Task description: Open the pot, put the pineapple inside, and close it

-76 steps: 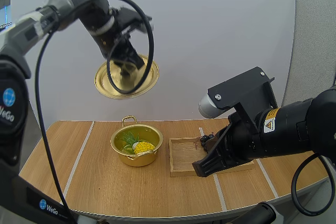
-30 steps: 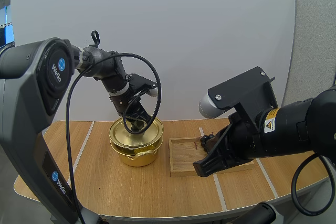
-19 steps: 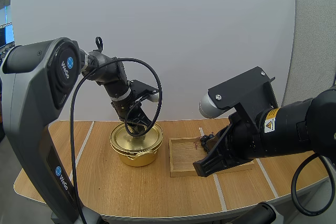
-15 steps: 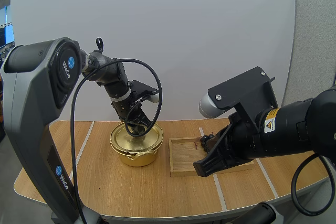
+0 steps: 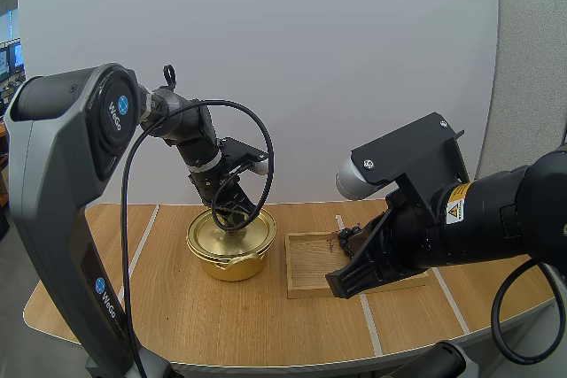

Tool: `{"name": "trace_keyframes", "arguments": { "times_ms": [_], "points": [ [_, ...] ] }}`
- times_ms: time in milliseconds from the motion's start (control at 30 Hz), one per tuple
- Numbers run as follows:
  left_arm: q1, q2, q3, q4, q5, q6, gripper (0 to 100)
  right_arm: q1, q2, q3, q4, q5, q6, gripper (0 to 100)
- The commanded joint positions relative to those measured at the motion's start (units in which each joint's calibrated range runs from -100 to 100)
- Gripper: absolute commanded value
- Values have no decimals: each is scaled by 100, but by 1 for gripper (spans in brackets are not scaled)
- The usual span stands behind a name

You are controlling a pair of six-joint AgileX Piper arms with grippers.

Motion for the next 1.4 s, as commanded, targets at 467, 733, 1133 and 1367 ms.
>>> {"name": "trace_keyframes", "arguments": {
  "times_ms": [467, 733, 1133, 1367],
  "points": [
    [-8, 169, 55, -19, 774, 24, 100, -17, -40, 25, -45, 0, -18, 0],
    [-8, 169, 40, -109, 1216, -15, 100, -17, -40, 25, -45, 0, -18, 0],
    [-8, -1027, 40, -109, 1328, -79, 100, -17, -40, 25, -45, 0, -18, 0],
    [-8, -2425, 40, -84, 1648, -126, 100, -17, -40, 25, -45, 0, -18, 0]
  ]
}}
